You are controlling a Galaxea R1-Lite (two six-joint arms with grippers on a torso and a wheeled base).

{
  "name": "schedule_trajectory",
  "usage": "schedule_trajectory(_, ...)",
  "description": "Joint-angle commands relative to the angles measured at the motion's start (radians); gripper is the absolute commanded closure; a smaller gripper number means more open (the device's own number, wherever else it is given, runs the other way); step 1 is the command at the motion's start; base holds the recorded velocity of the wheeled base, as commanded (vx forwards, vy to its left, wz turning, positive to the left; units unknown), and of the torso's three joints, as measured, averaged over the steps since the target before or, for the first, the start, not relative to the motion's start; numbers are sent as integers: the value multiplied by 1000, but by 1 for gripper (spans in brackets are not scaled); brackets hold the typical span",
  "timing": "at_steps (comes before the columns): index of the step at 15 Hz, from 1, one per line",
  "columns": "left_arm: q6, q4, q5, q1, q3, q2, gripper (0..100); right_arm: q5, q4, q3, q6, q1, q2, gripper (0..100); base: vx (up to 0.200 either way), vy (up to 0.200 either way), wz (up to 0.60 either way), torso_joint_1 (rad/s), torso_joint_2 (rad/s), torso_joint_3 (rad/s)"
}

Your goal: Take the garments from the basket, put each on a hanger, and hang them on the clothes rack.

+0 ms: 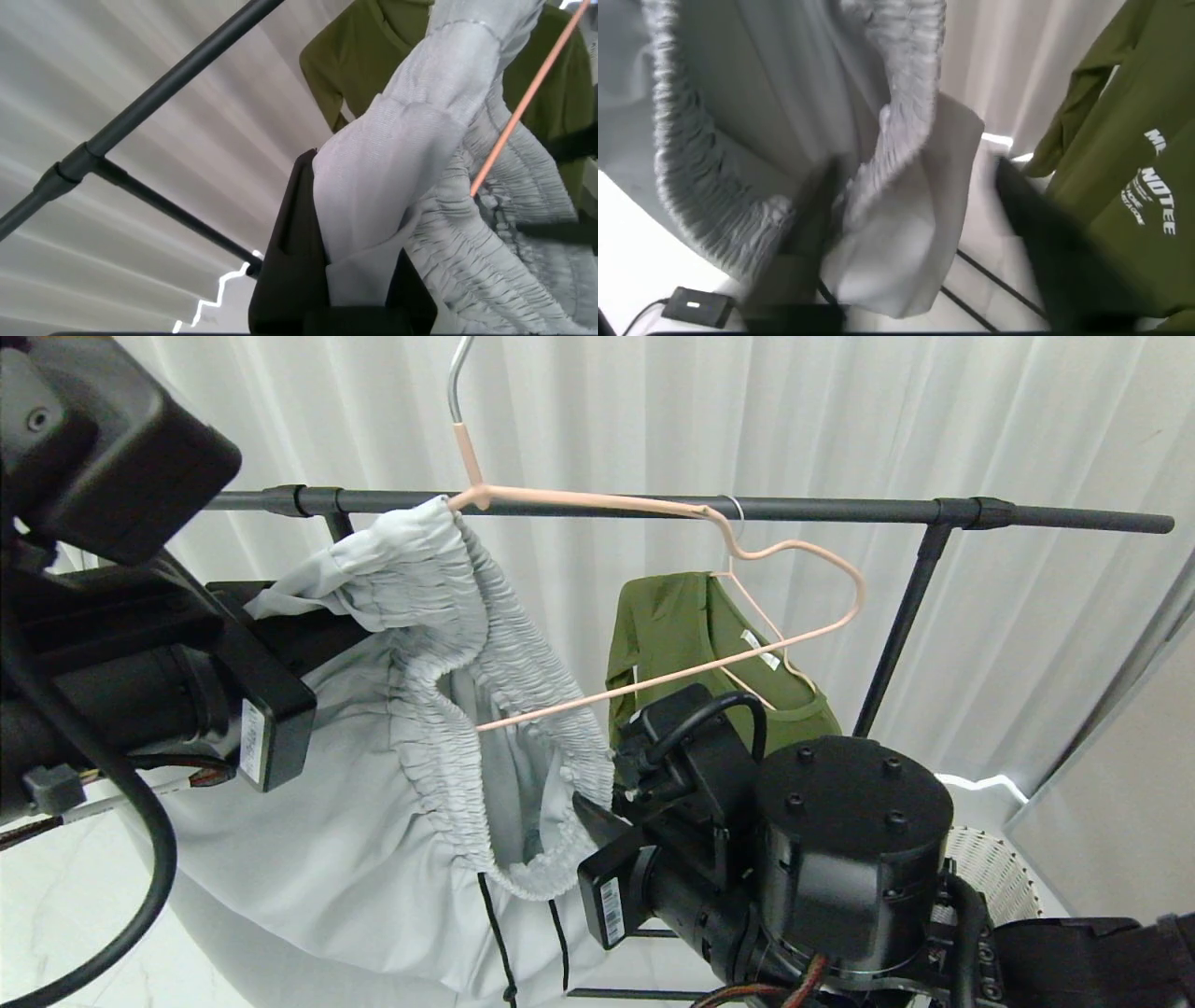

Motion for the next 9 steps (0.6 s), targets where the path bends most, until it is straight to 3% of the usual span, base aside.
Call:
schedule_trajectory(1, 2, 0, 9, 3, 6, -2, 100, -17, 0, 1, 0, -6, -6, 100, 0, 0, 0, 0, 0, 0)
schedule_trajectory(4, 9, 0, 80, 37, 28, -5, 100, -96, -2, 37, 0, -71, -39, 100, 0, 0, 0, 0, 0, 0)
schedule_trajectory(9, 32, 0, 93, 67, 60, -22, 100, -111, -2, 89, -12, -226, -126, 100, 0, 0, 0, 0, 0, 0)
